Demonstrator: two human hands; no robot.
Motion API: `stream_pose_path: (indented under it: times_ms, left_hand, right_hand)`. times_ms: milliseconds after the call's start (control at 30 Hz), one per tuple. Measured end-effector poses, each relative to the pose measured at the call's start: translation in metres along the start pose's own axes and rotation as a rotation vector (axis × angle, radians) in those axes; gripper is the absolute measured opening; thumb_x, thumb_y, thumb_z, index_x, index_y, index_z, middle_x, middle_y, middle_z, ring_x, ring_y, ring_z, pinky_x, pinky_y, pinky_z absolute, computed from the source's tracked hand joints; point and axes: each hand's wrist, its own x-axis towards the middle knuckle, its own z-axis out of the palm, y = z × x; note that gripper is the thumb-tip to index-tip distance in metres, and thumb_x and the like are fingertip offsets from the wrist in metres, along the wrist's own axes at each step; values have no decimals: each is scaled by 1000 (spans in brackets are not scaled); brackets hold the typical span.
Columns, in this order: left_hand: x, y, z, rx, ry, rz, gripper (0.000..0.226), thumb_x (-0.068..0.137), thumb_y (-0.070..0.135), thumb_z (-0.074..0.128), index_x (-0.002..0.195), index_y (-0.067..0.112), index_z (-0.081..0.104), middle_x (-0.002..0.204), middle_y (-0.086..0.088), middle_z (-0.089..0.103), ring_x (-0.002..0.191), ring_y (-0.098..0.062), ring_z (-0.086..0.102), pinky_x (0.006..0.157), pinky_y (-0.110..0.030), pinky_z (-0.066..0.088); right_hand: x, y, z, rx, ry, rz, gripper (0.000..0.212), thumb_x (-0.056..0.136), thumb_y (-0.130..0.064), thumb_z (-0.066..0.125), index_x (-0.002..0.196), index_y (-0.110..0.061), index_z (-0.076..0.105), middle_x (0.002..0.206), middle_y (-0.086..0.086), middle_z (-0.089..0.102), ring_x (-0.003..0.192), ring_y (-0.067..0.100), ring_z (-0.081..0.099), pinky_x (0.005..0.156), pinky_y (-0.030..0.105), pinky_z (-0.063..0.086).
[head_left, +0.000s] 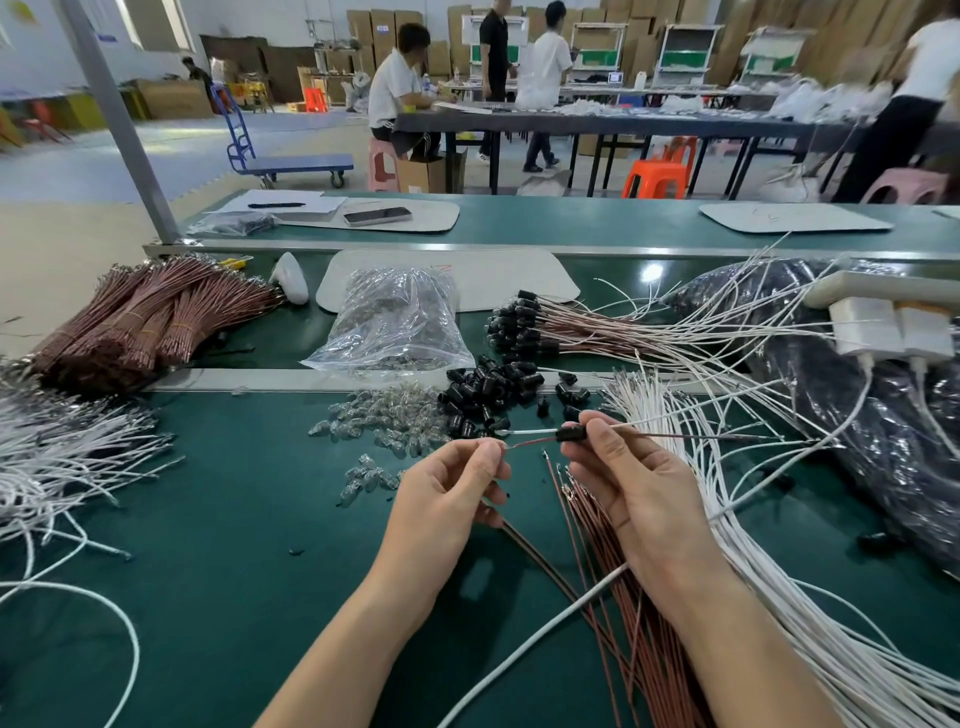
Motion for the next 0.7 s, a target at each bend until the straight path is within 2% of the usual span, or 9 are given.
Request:
stream_pose_path:
  times_ms: [133,333,467,633,700]
  left_hand:
    - [0,-1,0,42,51,52,16,99,23,62,91,16,75,82,-1,71,67,-10,62,59,-21,52]
    - [-2,0,0,79,53,93,15,99,22,63,91,21,75,83,0,72,67,-9,62,59,-21,51]
    - [-2,0,0,80,49,85,17,100,26,62,90,25,76,84,0,72,68,-9,63,59,-22,52]
    - [-1,1,-1,57,45,64,20,91,43,64,91,27,76,85,1,72,68,-9,63,59,-23,52]
    - [0,0,-1,50,52,63,14,93,39,65,93,30,75,85,1,72,68,-10,64,59,-23,53]
  right_hand:
    - [0,2,-1,-46,-10,-9,19,80,-21,72,95,-14,82,101,14,77,84,18,76,67,18,58]
    - [1,4,-1,-62,4,-26,20,79,-24,74,95,-14,82,100,13,78,84,17,75,66,17,57]
    - [2,5,-2,-80,7,-30,21,78,-25,75,94,-14,82,97,13,78,81,16,75,65,17,57]
    - [2,5,-2,-93,8,-30,19,79,-25,74,93,-16,83,96,11,78,80,15,75,65,17,57]
    - [1,5,-2,-104,6,-32,19,79,-25,74,93,-17,83,96,11,78,80,15,75,66,17,57]
